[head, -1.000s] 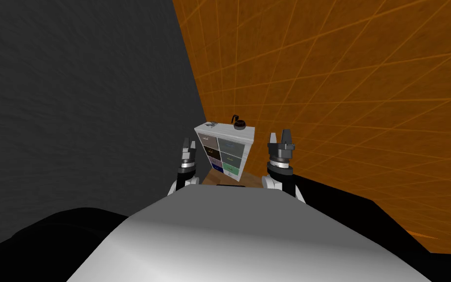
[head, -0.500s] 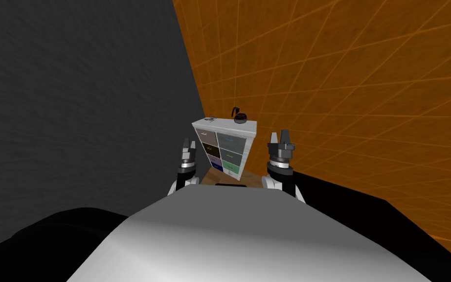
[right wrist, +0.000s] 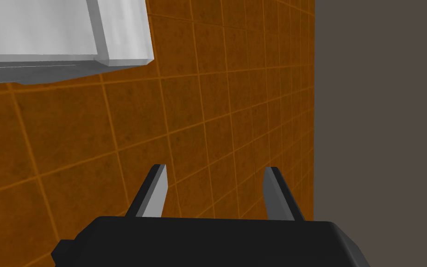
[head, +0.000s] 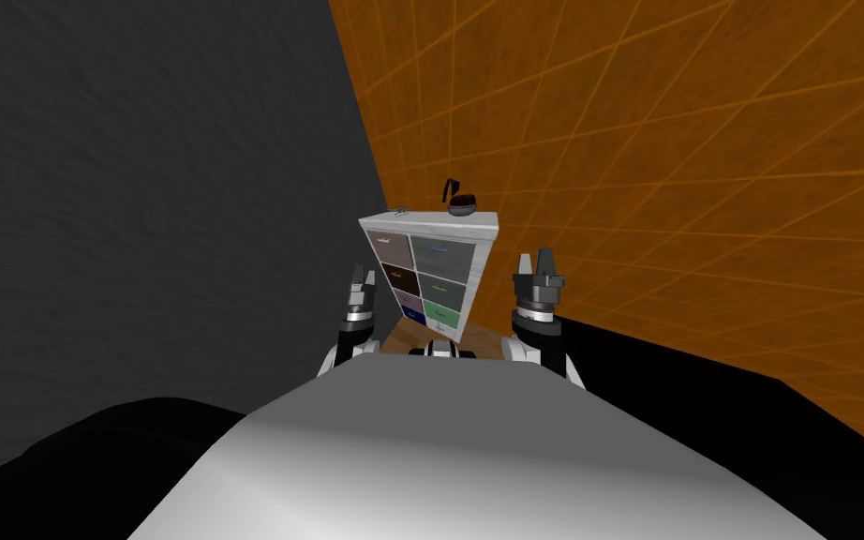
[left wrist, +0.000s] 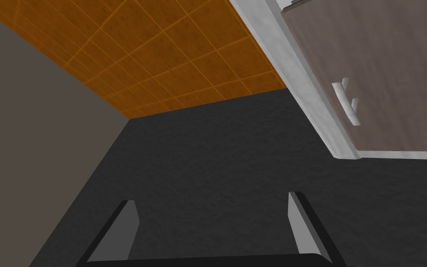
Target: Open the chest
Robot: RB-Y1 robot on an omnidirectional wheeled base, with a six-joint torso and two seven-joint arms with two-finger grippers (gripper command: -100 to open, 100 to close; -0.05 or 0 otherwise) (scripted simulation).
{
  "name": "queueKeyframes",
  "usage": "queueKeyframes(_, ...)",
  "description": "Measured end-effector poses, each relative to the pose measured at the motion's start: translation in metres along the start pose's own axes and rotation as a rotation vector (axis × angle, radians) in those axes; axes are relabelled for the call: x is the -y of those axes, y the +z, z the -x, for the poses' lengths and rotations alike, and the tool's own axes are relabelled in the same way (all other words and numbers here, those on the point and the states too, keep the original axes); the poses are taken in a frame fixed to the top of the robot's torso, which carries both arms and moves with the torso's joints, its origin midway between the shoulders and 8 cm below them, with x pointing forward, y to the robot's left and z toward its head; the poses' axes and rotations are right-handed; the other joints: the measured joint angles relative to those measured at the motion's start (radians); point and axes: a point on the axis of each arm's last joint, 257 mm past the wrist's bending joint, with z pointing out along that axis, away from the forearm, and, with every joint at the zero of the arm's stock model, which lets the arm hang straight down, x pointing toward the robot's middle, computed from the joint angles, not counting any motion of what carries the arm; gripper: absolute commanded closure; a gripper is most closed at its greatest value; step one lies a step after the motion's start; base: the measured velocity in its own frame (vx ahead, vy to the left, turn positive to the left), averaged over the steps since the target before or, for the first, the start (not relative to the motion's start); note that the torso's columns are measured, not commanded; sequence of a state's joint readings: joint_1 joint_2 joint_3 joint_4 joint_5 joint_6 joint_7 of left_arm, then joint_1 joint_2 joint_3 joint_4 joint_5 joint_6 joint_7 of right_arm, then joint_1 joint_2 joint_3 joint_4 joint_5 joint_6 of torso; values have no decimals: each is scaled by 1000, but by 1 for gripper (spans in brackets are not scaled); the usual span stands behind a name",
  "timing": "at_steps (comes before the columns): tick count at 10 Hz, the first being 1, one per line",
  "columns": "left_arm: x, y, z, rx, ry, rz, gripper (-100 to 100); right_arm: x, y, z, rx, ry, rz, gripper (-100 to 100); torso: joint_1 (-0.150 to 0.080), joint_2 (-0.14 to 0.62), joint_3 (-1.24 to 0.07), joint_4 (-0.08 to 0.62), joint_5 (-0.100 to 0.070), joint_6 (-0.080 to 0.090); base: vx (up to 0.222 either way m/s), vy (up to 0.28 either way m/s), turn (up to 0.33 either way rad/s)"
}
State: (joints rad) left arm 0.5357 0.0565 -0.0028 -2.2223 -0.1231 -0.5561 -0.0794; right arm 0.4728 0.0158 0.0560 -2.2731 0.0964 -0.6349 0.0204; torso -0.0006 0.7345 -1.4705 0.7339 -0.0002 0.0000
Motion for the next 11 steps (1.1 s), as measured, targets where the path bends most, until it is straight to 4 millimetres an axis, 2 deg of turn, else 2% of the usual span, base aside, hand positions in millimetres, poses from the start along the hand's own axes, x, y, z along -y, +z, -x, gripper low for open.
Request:
queueKeyframes(5, -12, 0, -8, -74, 20, 65, -100, 0, 0, 0, 0, 0, 0, 0, 1, 3, -6, 4, 0, 0, 16, -50, -65)
queueKeyframes(11, -24, -1, -8, -100, 25, 149, -100, 0, 0, 0, 0, 0, 0, 0, 1, 3, -6, 4, 0, 0, 14, -45, -61)
